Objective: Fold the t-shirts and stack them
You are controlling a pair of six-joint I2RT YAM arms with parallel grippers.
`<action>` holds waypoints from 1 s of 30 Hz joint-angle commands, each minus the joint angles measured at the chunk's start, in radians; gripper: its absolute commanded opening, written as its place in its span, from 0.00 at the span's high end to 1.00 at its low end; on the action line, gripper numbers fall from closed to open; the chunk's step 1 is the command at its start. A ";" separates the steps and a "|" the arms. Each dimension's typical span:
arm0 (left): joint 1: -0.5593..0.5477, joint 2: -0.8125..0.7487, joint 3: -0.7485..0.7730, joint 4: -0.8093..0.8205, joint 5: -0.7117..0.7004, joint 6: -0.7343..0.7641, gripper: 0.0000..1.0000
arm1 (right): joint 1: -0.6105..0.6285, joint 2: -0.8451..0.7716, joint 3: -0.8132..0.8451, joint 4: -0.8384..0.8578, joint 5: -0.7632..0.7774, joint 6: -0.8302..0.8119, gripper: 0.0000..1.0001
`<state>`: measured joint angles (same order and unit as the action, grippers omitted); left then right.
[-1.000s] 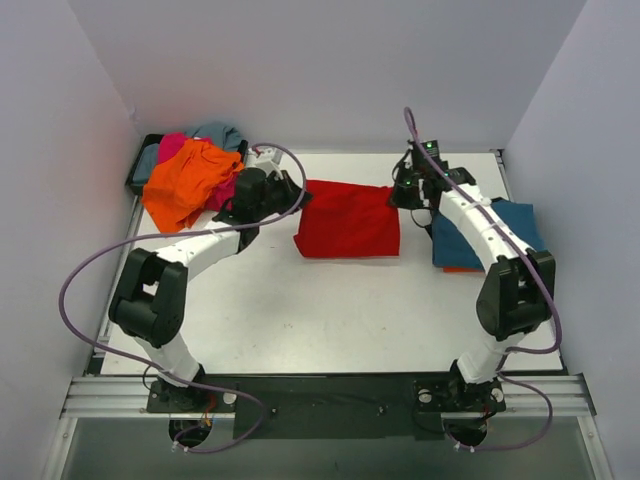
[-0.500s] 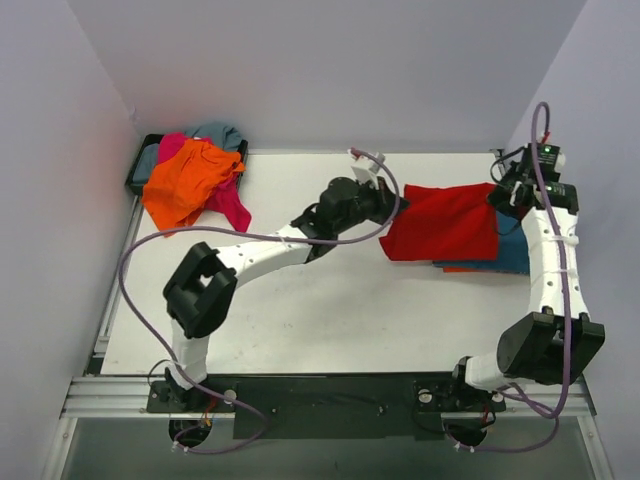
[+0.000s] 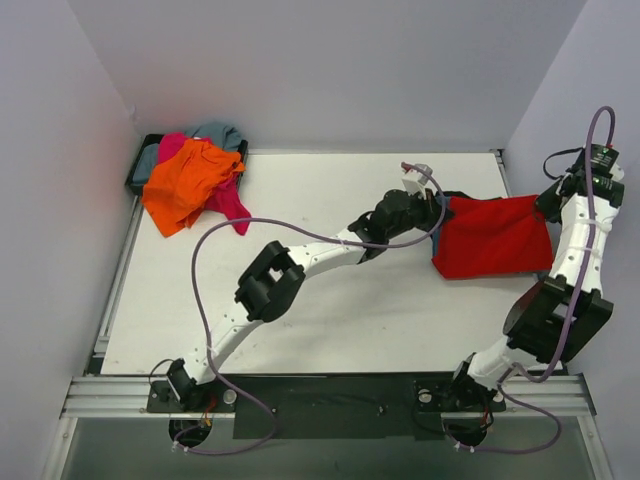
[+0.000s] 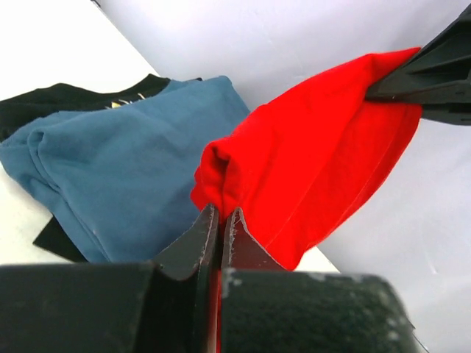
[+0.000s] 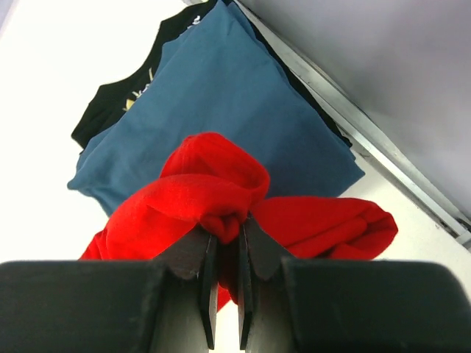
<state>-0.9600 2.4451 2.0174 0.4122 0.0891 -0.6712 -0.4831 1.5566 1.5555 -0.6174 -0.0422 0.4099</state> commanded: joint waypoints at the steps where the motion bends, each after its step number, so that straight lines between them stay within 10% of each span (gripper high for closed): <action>1: 0.017 0.107 0.226 -0.010 -0.014 -0.021 1.00 | -0.014 0.106 0.081 0.011 -0.021 -0.006 1.00; 13: 0.041 0.343 0.558 -0.046 -0.080 -0.053 1.00 | -0.034 0.399 0.311 0.016 -0.068 0.000 1.00; 17: 0.046 0.394 0.566 -0.007 -0.124 -0.105 0.99 | -0.022 0.454 0.354 0.018 -0.044 -0.013 0.66; 21: 0.046 0.388 0.564 -0.018 -0.127 -0.100 0.47 | 0.021 0.402 0.345 0.010 0.039 -0.039 0.44; 26: 0.049 0.273 0.492 -0.048 -0.181 0.008 0.41 | 0.074 0.266 0.283 -0.011 0.184 -0.063 0.47; 30: 0.052 0.213 0.465 -0.073 -0.174 0.048 0.47 | 0.069 0.157 0.165 -0.015 0.203 -0.023 0.76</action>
<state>-0.9119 2.8151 2.4905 0.3168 -0.0689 -0.6949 -0.4114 1.8797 1.8061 -0.6018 0.0689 0.3630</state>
